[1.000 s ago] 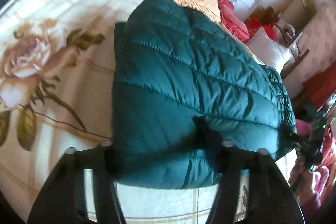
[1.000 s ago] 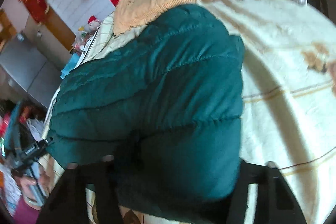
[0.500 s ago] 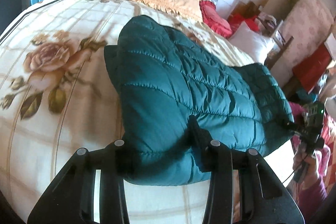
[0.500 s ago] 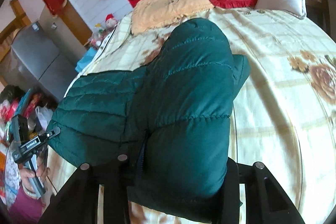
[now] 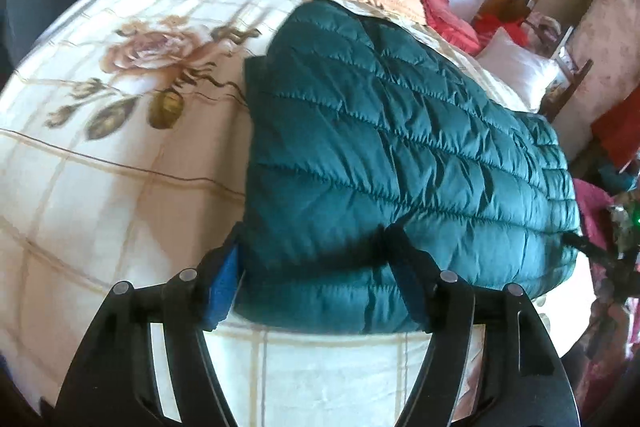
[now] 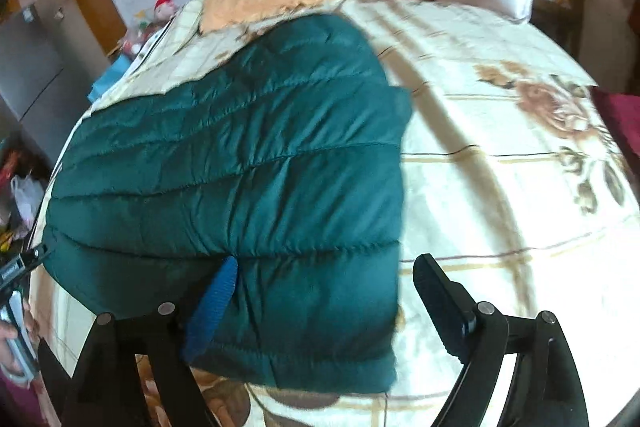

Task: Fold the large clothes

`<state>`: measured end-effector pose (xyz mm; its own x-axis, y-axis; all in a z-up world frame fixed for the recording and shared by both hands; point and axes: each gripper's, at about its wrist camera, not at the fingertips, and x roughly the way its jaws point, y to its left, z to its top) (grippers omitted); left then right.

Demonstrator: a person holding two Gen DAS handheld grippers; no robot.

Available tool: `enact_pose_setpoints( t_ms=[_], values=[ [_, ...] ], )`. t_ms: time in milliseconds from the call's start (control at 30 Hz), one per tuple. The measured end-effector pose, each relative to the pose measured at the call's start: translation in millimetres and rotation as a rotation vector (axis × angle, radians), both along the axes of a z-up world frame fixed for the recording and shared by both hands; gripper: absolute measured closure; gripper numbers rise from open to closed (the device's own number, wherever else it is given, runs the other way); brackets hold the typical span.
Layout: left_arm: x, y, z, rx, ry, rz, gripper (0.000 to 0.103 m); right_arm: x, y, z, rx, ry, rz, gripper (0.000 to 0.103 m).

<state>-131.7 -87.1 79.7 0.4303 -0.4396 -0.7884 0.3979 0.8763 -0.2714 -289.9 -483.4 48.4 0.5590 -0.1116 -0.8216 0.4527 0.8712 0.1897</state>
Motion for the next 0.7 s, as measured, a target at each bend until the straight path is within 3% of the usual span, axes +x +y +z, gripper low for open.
enact_pose_setpoints(
  t_ms=[267, 400, 700],
  values=[
    [-48, -8, 35, 0.090, -0.197, 0.056, 0.034, -29, 38, 40, -0.135, -0.059, -0.023, 0.016],
    [-63, -23, 40, 0.088, -0.232, 0.046, 0.034, -33, 75, 58, -0.153, -0.130, 0.017, 0.015],
    [-92, -49, 49, 0.070, -0.266, 0.046, 0.034, -22, 144, 66, -0.214, -0.178, 0.091, 0.014]
  ],
)
